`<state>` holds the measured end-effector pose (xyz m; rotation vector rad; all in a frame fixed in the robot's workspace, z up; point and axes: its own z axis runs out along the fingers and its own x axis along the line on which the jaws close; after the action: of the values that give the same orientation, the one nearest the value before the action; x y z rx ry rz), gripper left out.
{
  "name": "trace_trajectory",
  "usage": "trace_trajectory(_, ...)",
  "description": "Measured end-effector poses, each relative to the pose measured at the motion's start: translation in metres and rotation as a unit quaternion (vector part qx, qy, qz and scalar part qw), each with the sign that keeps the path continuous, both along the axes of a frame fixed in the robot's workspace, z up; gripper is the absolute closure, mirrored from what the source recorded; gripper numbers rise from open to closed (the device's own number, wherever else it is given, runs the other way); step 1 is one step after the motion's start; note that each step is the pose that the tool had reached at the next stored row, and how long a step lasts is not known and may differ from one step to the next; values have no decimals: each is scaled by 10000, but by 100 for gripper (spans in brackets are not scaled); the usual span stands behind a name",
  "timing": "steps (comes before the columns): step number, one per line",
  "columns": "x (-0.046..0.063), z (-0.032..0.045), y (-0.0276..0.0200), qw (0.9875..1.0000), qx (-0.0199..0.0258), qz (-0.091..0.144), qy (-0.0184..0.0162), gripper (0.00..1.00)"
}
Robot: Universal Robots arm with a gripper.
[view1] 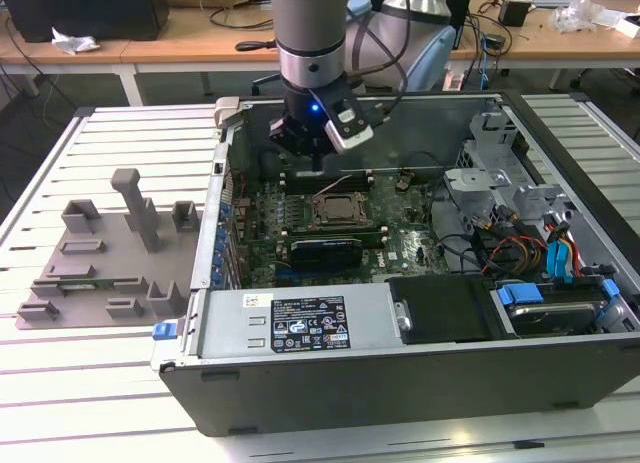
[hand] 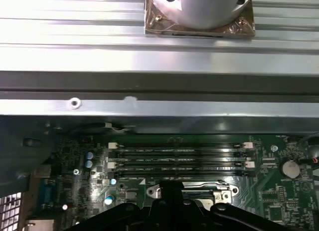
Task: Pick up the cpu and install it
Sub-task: 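Install the first cpu locking lever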
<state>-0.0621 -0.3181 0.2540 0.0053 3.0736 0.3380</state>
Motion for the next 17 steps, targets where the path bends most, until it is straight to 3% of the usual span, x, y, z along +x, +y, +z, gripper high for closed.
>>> trace_trajectory(6,13,-7,1,10000,1,0,-1,89)
trace_trajectory(11,24,-120,-2,10000,0,0,-37,89)
trace_trajectory(17,116,-167,-2,10000,-1,0,-50,89)
